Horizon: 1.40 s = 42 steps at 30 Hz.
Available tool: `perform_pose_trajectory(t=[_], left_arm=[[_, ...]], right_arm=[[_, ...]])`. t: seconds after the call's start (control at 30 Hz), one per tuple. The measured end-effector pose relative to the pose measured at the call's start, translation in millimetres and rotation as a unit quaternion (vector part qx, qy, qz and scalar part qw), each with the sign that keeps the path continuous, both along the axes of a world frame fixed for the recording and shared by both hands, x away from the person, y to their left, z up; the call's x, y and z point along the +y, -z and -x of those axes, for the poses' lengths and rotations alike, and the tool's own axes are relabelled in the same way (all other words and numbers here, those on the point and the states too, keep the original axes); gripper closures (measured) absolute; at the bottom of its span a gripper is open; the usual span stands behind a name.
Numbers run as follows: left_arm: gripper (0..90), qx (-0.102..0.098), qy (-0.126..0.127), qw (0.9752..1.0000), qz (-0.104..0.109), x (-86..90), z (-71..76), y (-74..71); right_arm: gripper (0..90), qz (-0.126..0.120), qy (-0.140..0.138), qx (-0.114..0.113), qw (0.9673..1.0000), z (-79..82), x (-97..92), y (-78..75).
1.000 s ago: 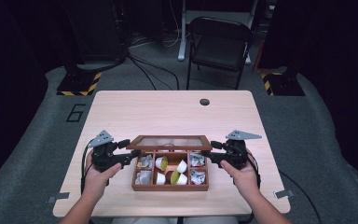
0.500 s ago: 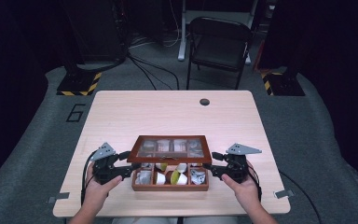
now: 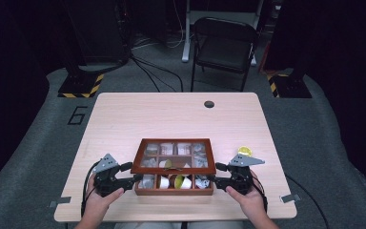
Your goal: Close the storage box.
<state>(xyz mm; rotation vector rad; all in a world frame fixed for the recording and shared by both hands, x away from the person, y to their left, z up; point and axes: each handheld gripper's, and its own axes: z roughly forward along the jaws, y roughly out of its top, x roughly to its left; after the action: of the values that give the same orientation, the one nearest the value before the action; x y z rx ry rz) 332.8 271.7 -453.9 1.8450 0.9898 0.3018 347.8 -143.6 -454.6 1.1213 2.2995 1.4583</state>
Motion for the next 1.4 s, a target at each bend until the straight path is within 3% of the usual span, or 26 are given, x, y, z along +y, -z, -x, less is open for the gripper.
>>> perform_pose_trajectory(t=[0.13, 0.33, 0.57, 0.73, 0.87, 1.0, 1.13, 1.4], left_arm=[[34.0, -0.008, 0.003, 0.9999, -0.006, -4.3, 5.7, -0.1], [33.7, 0.0, 0.002, 0.9999, -0.014, -6.4, 9.9, 3.0], [33.6, -0.003, 0.004, 0.9995, -0.03, -7.9, 13.5, 6.8], [33.5, 0.002, 0.004, 0.9994, -0.034, -8.0, 14.6, 9.4], [33.6, 0.001, 0.01, 0.9987, -0.049, -7.9, 16.1, 11.4], [33.6, 0.008, 0.009, 0.9989, -0.046, -7.8, 17.1, 14.8], [33.7, 0.012, 0.008, 0.9988, -0.046, -7.9, 18.4, 17.2], [33.8, 0.017, 0.016, 0.9973, -0.07, -10.2, 18.6, 19.3]], right_arm=[[39.7, 0.004, -0.004, -0.006, 1.0, 5.2, 3.4, -0.3], [39.8, 0.008, -0.004, -0.003, 1.0, 11.7, 6.7, 1.9], [38.8, 0.018, -0.005, -0.001, 0.9998, 14.4, 6.8, 5.8], [38.0, 0.034, -0.008, -0.006, 0.9994, 15.0, 7.4, 8.5], [38.0, 0.044, -0.007, -0.01, 0.9989, 17.5, 8.6, 10.2], [38.1, 0.053, -0.006, -0.009, 0.9985, 20.8, 7.3, 11.5], [38.1, 0.056, -0.009, -0.007, 0.9984, 23.1, 4.3, 12.3], [38.4, 0.054, -0.008, 0.001, 0.9985, 26.7, -1.3, 14.4]])
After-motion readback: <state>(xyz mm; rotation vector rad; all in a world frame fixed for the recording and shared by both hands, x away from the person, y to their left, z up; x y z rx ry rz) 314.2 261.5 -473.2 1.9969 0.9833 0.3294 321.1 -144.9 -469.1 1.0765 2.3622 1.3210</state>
